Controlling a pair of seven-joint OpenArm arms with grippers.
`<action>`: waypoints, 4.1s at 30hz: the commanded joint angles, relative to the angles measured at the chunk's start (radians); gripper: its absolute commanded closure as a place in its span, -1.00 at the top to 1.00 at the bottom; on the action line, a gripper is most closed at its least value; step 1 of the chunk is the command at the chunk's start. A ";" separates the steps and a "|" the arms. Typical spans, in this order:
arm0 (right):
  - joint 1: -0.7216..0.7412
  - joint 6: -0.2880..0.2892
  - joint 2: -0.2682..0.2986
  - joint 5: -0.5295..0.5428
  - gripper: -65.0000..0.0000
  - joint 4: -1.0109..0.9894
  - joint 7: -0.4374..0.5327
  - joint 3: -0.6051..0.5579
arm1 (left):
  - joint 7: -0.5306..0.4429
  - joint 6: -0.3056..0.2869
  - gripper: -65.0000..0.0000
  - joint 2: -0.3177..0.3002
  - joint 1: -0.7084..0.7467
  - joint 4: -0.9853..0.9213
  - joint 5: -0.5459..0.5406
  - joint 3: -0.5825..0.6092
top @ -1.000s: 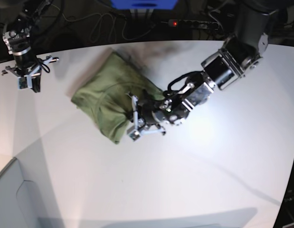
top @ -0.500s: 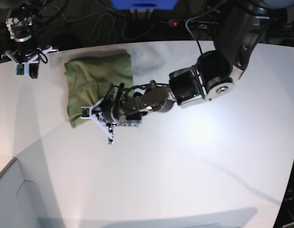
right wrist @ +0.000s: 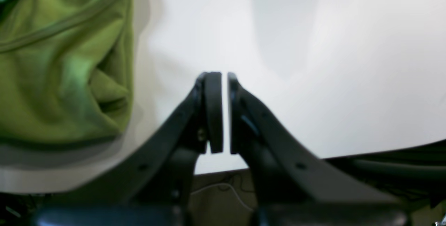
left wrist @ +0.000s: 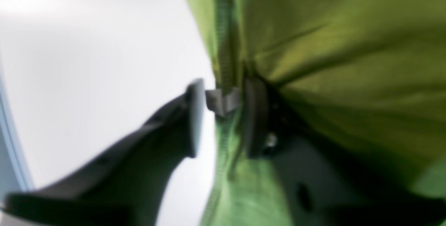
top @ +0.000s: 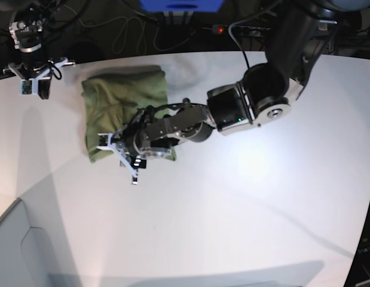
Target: Fold the T-shirt properly
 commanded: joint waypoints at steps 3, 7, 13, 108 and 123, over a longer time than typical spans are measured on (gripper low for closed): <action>-0.012 0.015 0.009 0.018 -0.99 0.017 0.026 -0.025 | 0.028 -0.015 -0.24 -0.003 -0.018 0.065 -0.004 -0.047; -0.031 0.015 0.009 0.018 -0.99 0.025 0.026 -0.070 | 0.034 -0.016 -0.23 -0.008 -0.008 0.172 -0.003 -0.199; -0.043 0.015 0.009 0.018 -0.99 0.026 0.026 -0.139 | 0.034 -0.013 -0.23 -0.109 0.012 0.355 -0.003 -0.350; -0.443 0.015 0.090 0.099 -1.00 -0.075 -0.040 -0.200 | 0.032 -0.018 -1.00 0.009 1.672 0.829 -0.296 -1.979; -0.155 0.015 0.219 0.095 -1.00 -0.911 0.096 -0.443 | -0.364 -0.015 -1.00 -0.184 1.230 -0.267 -0.294 -1.593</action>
